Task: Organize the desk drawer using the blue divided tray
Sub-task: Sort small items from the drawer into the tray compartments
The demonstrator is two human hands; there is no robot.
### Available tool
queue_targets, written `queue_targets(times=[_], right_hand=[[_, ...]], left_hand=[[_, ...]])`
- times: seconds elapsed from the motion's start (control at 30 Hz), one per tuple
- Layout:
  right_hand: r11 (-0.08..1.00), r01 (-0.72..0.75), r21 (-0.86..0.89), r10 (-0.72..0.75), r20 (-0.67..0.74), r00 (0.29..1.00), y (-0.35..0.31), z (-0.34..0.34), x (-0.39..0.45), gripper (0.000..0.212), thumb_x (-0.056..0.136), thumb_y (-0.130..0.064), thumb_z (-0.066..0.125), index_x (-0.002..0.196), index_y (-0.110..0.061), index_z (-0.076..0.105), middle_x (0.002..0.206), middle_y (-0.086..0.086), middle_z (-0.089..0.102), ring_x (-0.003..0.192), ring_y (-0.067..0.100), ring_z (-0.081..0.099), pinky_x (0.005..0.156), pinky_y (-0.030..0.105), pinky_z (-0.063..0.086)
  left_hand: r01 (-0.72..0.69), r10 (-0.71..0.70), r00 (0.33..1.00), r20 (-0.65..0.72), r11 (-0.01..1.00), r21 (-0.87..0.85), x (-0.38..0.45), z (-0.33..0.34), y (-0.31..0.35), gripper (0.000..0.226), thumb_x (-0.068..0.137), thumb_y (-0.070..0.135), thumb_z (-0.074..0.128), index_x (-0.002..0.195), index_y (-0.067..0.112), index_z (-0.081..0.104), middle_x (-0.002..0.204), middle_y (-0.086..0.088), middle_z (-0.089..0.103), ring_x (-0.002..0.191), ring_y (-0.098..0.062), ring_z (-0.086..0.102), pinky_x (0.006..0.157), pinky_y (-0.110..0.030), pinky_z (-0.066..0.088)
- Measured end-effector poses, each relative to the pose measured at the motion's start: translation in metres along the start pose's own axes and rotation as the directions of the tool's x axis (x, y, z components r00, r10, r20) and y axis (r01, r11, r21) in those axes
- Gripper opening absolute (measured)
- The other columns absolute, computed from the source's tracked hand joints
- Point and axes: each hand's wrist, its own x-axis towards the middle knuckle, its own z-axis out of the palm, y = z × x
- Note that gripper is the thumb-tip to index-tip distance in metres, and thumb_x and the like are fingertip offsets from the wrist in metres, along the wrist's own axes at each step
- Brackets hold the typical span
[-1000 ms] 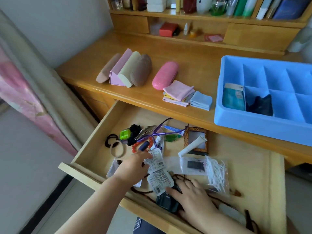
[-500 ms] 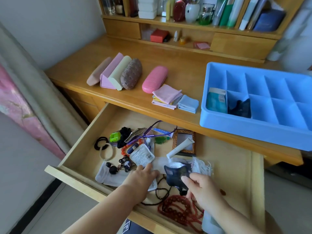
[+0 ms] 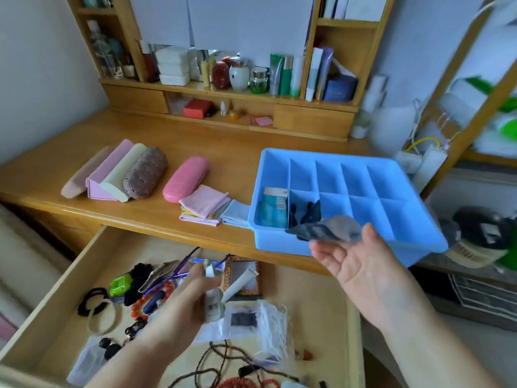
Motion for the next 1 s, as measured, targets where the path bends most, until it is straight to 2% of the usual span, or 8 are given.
queue_targets(times=[0.1, 0.17, 0.33, 0.53, 0.67, 0.77, 0.87, 1.0], right_hand=[[0.978, 0.112, -0.174, -0.119, -0.03, 0.992, -0.038, -0.008, 0.021, 0.018, 0.067, -0.018, 0.08, 0.084, -0.019, 0.077, 0.093, 0.005, 0.073, 0.089, 0.016, 0.07, 0.076, 0.022, 0.055], [0.926, 0.086, -0.366, -0.157, -0.169, 0.973, -0.054, -0.015, 0.041, 0.006, 0.069, -0.02, 0.072, 0.072, -0.023, 0.076, 0.079, 0.0, 0.073, 0.066, 0.012, 0.069, 0.061, 0.02, 0.054], [0.511, -0.197, -0.837, -0.189, -0.333, 0.924, -0.068, -0.023, 0.09, 0.021, 0.084, -0.03, 0.068, 0.078, -0.01, 0.068, 0.062, 0.008, 0.042, 0.035, 0.006, 0.026, 0.043, 0.021, 0.022], [0.065, -0.125, -0.99, -0.172, -0.135, 0.976, -0.05, 0.002, 0.121, 0.036, 0.081, -0.017, 0.065, 0.114, -0.029, 0.054, 0.064, -0.009, 0.044, 0.059, 0.014, 0.05, 0.054, 0.024, 0.033], [-0.373, -0.143, -0.917, -0.072, -0.125, 0.99, -0.021, 0.011, 0.127, 0.004, 0.08, -0.018, 0.057, 0.083, -0.02, 0.059, 0.078, -0.003, 0.058, 0.078, 0.024, 0.056, 0.054, 0.025, 0.034], [-0.571, -0.069, -0.818, 0.053, -0.121, 0.991, -0.012, 0.01, 0.128, 0.01, 0.082, -0.024, 0.052, 0.078, -0.019, 0.059, 0.075, -0.002, 0.058, 0.076, 0.025, 0.056, 0.049, 0.024, 0.03], [-0.443, -0.084, -0.892, 0.034, -0.11, 0.993, -0.034, 0.007, 0.12, 0.016, 0.087, -0.043, 0.055, 0.093, -0.029, 0.061, 0.083, -0.009, 0.059, 0.085, 0.018, 0.058, 0.063, 0.028, 0.04], [0.261, -0.045, -0.964, 0.052, -0.032, 0.998, -0.063, 0.011, 0.083, 0.019, 0.088, -0.043, 0.06, 0.08, -0.026, 0.063, 0.064, -0.007, 0.067, 0.055, 0.007, 0.058, 0.052, 0.021, 0.043]], left_hand=[[-0.117, 0.146, 0.984, 0.099, 0.959, -0.257, 0.015, 0.042, 0.048, 0.025, 0.06, 0.032, 0.068, 0.08, 0.017, 0.064, 0.081, -0.003, 0.059, 0.061, -0.017, 0.055, 0.056, -0.029, 0.051], [-0.181, 0.216, 0.966, 0.139, 0.956, -0.23, 0.024, 0.065, 0.076, 0.019, 0.059, 0.034, 0.067, 0.072, 0.02, 0.064, 0.075, 0.0, 0.059, 0.058, -0.014, 0.055, 0.053, -0.028, 0.049], [-0.403, 0.361, 0.914, 0.184, 0.855, 0.327, 0.043, 0.096, 0.101, 0.039, 0.062, 0.034, 0.064, 0.098, 0.02, 0.057, 0.065, 0.017, 0.056, 0.061, -0.002, 0.054, 0.053, -0.018, 0.043], [-0.54, 0.368, 0.833, 0.414, 0.376, 0.753, 0.051, 0.106, 0.102, 0.052, 0.065, 0.043, 0.064, 0.113, 0.03, 0.048, 0.084, 0.024, 0.049, 0.076, 0.002, 0.05, 0.062, -0.009, 0.038], [-0.469, 0.333, 0.882, 0.333, 0.553, 0.688, 0.052, 0.102, 0.103, 0.053, 0.063, 0.044, 0.064, 0.11, 0.023, 0.053, 0.08, 0.019, 0.052, 0.068, 0.002, 0.05, 0.058, -0.011, 0.041], [-0.404, 0.289, 0.914, 0.286, 0.731, 0.55, 0.05, 0.096, 0.101, 0.041, 0.067, 0.036, 0.064, 0.106, 0.025, 0.056, 0.069, 0.026, 0.057, 0.064, 0.005, 0.055, 0.054, -0.01, 0.043], [-0.375, 0.279, 0.923, 0.264, 0.8, 0.468, 0.05, 0.096, 0.102, 0.041, 0.066, 0.037, 0.067, 0.103, 0.025, 0.056, 0.073, 0.017, 0.064, 0.068, 0.0, 0.061, 0.056, -0.014, 0.046], [-0.404, 0.357, 0.914, 0.194, 0.748, 0.527, 0.057, 0.11, 0.099, 0.042, 0.069, 0.038, 0.072, 0.101, 0.022, 0.051, 0.082, 0.004, 0.061, 0.069, -0.001, 0.059, 0.058, -0.018, 0.049]])
